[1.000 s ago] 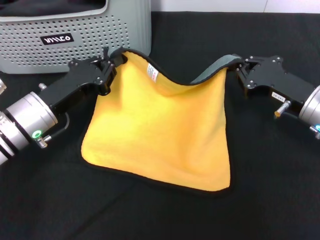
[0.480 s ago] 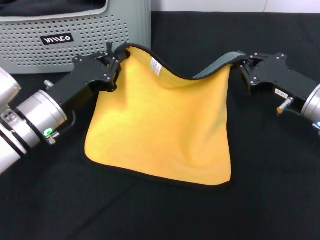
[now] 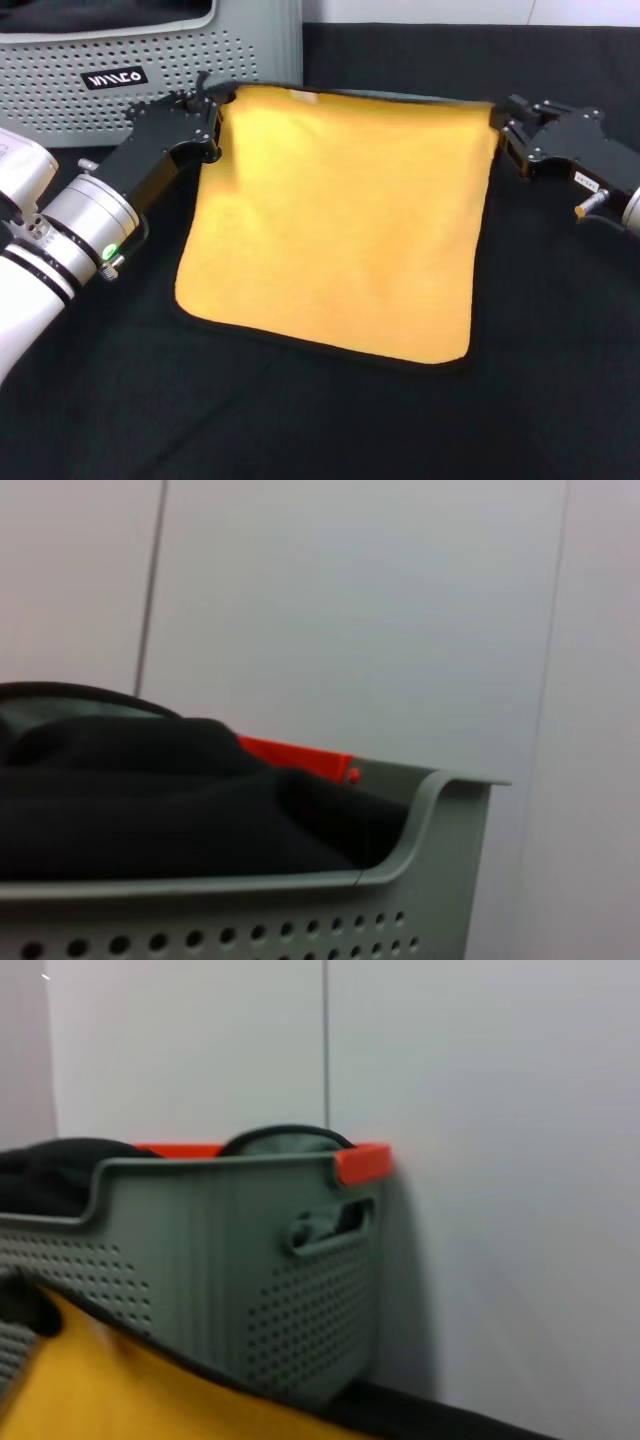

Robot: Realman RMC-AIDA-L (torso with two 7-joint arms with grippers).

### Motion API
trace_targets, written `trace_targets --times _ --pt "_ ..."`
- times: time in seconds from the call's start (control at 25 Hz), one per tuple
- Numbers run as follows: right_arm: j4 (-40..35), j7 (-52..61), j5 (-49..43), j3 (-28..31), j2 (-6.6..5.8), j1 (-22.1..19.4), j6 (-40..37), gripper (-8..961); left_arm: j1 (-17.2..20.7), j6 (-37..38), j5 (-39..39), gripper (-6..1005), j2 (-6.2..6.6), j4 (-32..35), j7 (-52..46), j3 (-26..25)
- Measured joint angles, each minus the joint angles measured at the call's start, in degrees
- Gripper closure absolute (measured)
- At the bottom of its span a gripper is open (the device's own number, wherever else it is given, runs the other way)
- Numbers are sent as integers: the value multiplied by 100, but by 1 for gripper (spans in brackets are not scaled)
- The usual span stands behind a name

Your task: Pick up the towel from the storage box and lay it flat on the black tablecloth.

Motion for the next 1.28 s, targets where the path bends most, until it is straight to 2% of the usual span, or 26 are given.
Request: trace_targets --times 0.08,0.4,0.56,0.76,0.84,0.96,1.28 --pt "15 0 29 4 0 9 -96 821 -3 -74 -40 946 0 21 9 0" --pt "20 0 318 11 0 70 -532 622 -95 -547 -229 908 -11 184 22 -5" --pt "23 -19 459 10 0 11 -443 432 -42 -589 -454 851 -11 223 23 -8" --pt "22 -364 496 9 0 -136 120 233 170 -335 -779 612 5 211 27 -8" --pt "20 -605 547 8 0 -218 443 157 315 -131 -924 565 6 184 71 -8" --pt "17 -773 639 18 0 -296 628 147 592 191 -1301 494 11 187 363 -9" --pt "-6 -1093 713 327 0 -464 786 120 877 508 -1684 491 14 186 600 -8"
